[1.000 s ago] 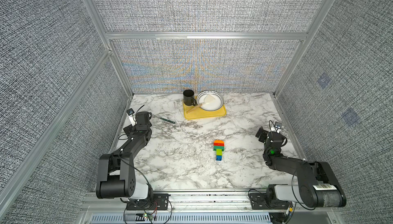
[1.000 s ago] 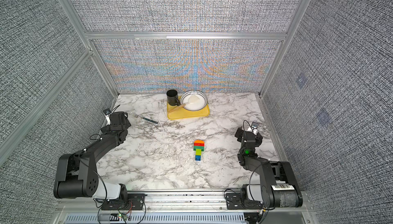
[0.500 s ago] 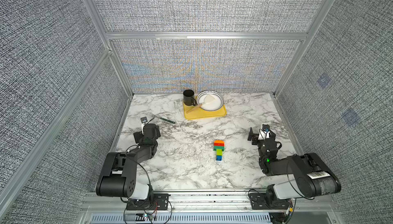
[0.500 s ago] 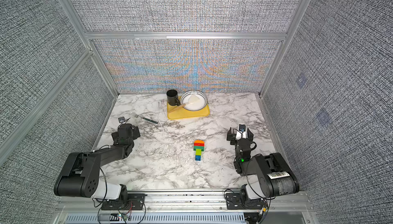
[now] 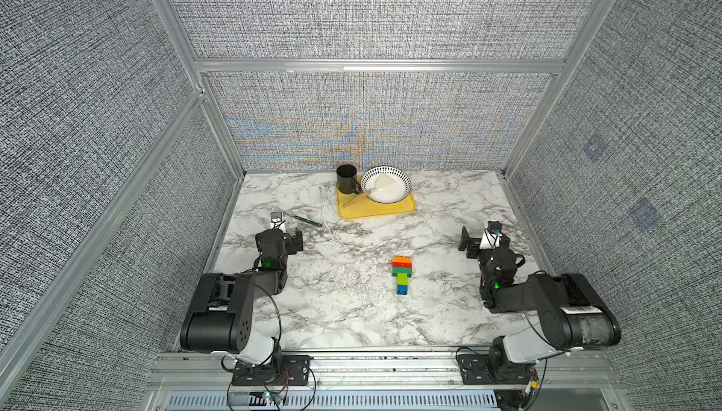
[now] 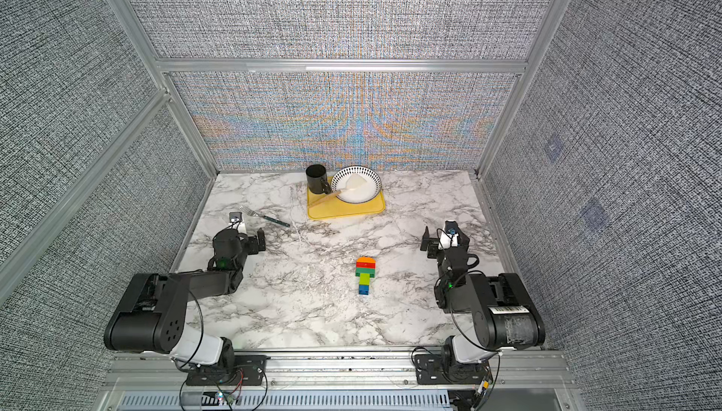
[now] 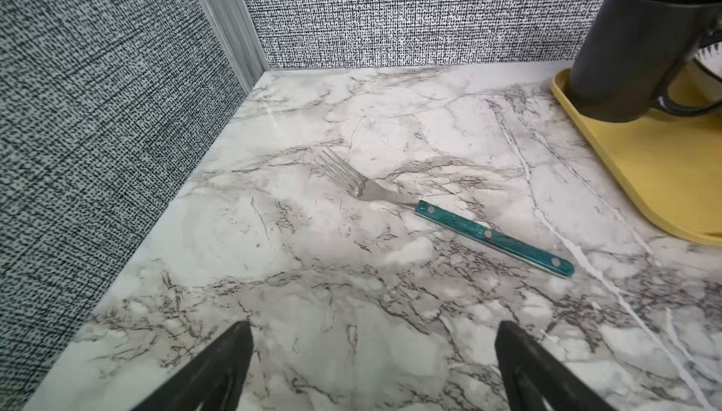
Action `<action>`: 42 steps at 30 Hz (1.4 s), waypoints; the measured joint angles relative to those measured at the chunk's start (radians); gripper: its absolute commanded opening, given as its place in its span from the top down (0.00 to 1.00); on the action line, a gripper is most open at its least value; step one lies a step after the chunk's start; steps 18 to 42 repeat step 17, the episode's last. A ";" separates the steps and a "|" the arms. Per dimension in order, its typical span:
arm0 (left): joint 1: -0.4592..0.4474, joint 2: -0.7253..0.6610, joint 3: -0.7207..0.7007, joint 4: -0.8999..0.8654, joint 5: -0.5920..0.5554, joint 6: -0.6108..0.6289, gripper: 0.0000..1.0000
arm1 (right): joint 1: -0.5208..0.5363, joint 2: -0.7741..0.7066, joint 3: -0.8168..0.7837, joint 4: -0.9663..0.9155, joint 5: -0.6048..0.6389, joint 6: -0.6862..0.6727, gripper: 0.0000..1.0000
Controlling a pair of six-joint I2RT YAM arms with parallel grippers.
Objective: Assemble an ice cream with lego
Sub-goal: Reset both arms
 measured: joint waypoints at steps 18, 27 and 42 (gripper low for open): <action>0.001 0.003 0.008 -0.004 0.023 0.003 0.00 | -0.001 0.000 0.000 -0.028 -0.020 0.012 0.01; 0.001 0.003 0.008 -0.004 0.023 0.003 0.00 | -0.001 0.000 0.000 -0.028 -0.020 0.012 0.01; 0.001 0.003 0.008 -0.004 0.023 0.003 0.00 | -0.001 0.000 0.000 -0.028 -0.020 0.012 0.01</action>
